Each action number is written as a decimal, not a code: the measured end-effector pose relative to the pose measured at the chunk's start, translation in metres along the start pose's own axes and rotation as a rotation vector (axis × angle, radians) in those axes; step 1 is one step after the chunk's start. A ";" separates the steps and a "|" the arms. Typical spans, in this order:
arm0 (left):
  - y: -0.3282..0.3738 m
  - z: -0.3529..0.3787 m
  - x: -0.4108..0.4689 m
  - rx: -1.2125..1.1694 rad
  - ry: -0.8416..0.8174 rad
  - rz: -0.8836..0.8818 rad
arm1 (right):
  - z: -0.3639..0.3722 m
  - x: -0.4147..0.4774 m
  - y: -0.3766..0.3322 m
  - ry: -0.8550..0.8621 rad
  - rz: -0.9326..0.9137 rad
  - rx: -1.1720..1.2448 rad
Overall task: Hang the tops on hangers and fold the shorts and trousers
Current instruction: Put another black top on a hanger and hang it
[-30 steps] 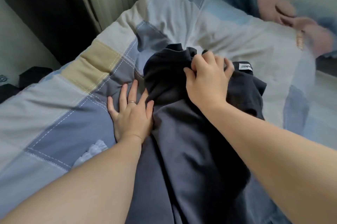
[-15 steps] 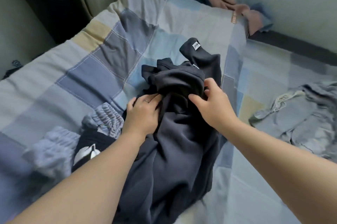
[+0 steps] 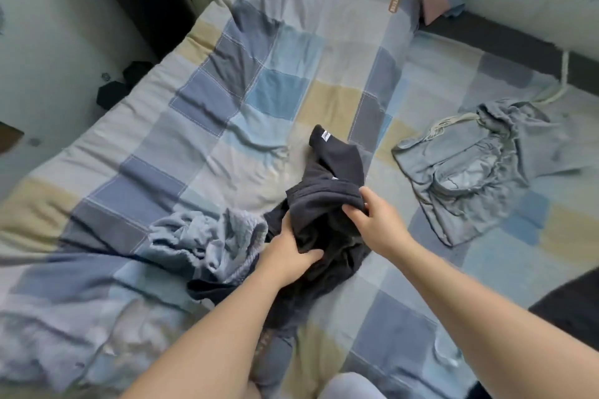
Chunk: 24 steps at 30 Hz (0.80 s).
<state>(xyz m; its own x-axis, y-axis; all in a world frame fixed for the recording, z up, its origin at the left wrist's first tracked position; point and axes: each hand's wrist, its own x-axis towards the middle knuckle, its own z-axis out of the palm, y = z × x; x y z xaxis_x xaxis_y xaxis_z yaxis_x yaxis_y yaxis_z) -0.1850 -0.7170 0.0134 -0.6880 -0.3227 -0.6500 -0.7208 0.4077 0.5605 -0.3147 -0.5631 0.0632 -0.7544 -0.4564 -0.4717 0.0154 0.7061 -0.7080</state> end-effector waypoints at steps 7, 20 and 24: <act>0.007 0.037 -0.151 -0.236 -0.123 -0.166 | -0.043 -0.110 -0.023 -0.105 -0.005 0.126; 0.067 -0.051 -0.227 -0.057 0.285 0.317 | -0.083 -0.218 -0.130 -0.276 -0.436 -0.194; 0.054 -0.075 -0.250 -0.060 0.259 0.388 | -0.071 -0.241 -0.169 -0.330 -0.517 -0.227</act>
<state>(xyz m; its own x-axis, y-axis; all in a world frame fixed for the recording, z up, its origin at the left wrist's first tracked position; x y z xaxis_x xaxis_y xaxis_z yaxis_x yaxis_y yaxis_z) -0.0584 -0.6785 0.2444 -0.9007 -0.3613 -0.2414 -0.4042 0.4930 0.7705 -0.1823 -0.5341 0.3341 -0.3860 -0.8846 -0.2618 -0.4618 0.4310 -0.7753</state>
